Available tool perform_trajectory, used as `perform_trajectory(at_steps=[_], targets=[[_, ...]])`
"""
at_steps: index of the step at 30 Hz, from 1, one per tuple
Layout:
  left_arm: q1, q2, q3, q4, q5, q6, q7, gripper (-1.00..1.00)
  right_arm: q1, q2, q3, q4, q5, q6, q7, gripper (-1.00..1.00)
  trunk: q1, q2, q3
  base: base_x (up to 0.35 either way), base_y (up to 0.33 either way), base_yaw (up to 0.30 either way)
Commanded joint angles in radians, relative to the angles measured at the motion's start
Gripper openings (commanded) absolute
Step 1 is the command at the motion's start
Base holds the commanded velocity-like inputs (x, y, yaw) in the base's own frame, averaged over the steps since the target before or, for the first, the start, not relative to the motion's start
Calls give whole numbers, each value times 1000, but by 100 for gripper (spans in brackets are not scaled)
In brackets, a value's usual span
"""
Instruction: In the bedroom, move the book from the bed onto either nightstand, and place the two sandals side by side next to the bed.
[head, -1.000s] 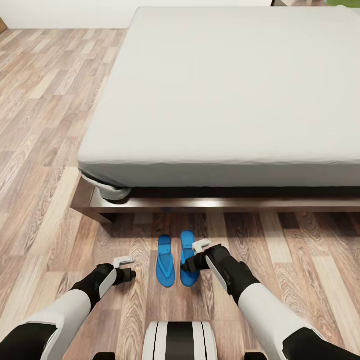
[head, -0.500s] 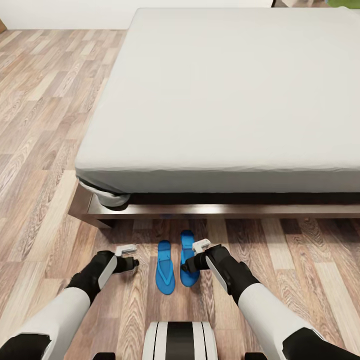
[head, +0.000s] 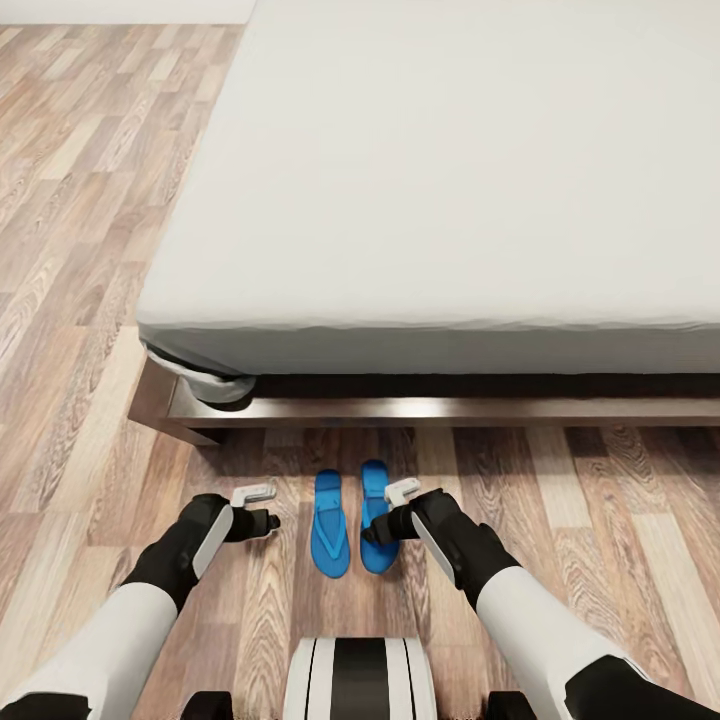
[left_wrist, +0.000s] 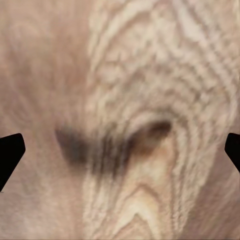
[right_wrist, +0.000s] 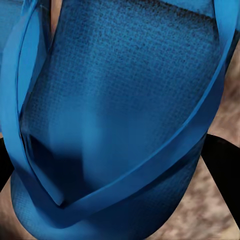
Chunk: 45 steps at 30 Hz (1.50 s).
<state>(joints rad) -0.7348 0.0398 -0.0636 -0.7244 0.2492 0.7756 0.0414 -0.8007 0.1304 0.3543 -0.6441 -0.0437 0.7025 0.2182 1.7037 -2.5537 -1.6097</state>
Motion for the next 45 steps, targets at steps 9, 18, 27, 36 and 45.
perform_trajectory(at_steps=[9, 18, 27, 36, 45], targets=[[0, -3, -1, 2, -2, -2, 0, 100, 0, 0, 0, -2, -1, 0, 0, -100, 3, -1, -23, 0, 0, 0], [0, -3, -1, 3, -3, -4, 1, 100, 0, 0, 0, -3, -1, 0, 0, -100, 6, -3, -50, 0, 0, 0], [1, -5, -1, 4, -6, -6, 2, 100, 0, 0, 0, -3, -1, 0, 1, -100, 6, -3, -50, 101, 0, 0], [5, -6, -1, 3, -5, -7, 0, 100, 0, 0, 0, -3, -1, 0, 1, -100, 9, -5, -81, 8, 0, 0], [5, -8, -2, 3, -5, -7, 0, 100, 0, 0, -1, -5, -1, 0, 1, -100, 10, -5, -89, 0, 0, 0]])
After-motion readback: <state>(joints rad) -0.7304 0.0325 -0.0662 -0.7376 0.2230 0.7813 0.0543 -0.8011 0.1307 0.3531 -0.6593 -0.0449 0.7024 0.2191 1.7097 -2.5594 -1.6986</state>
